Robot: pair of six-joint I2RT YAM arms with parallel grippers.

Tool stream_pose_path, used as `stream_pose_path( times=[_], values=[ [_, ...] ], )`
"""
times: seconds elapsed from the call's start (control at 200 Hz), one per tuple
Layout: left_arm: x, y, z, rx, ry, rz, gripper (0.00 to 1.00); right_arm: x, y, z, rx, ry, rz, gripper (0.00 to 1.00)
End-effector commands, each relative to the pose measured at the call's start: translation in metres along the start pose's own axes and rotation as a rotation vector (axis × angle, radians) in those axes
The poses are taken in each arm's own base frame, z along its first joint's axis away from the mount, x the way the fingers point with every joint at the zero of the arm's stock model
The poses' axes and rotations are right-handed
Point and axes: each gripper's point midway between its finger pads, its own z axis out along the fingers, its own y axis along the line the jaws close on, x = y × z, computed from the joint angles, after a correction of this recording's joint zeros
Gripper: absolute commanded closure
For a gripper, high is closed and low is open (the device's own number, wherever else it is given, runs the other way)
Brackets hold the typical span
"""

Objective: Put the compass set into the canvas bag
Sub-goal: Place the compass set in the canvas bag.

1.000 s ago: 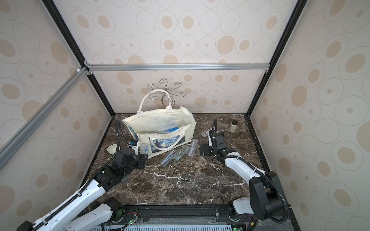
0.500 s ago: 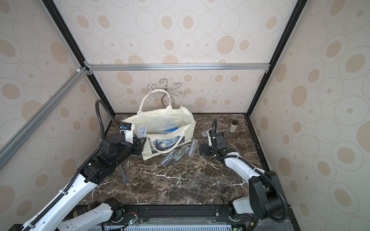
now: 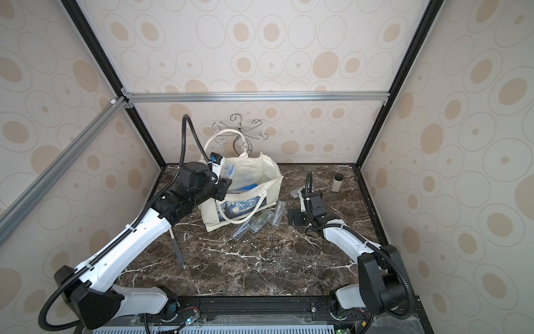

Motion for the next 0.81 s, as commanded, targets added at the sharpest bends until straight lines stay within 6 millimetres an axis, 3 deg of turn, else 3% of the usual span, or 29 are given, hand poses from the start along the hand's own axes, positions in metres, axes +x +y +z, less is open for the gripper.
stream_pose_path(
  times=[0.0, 0.14, 0.3, 0.485, 0.58, 0.8],
  values=[
    [-0.020, -0.008, 0.018, 0.022, -0.024, 0.140, 0.59, 0.000, -0.004, -0.003, 0.014, -0.003, 0.007, 0.00],
    [-0.007, -0.016, 0.055, 0.032, 0.029, 0.250, 0.60, 0.000, -0.005, -0.004, 0.021, 0.001, 0.009, 0.00],
    [0.030, -0.015, 0.089, 0.017, 0.133, 0.329, 0.60, 0.002, -0.006, -0.004, 0.024, 0.009, 0.019, 0.00],
    [0.064, -0.010, 0.118, -0.020, 0.264, 0.300, 0.60, -0.001, -0.004, -0.005, 0.021, 0.011, 0.024, 0.00],
    [0.071, -0.013, 0.128, -0.014, 0.293, 0.275, 0.58, -0.001, -0.003, -0.006, 0.017, 0.016, 0.026, 0.00],
    [0.065, -0.018, 0.135, 0.004, 0.280, 0.245, 0.55, 0.000, -0.004, -0.005, 0.020, 0.021, 0.027, 0.00]
  ],
)
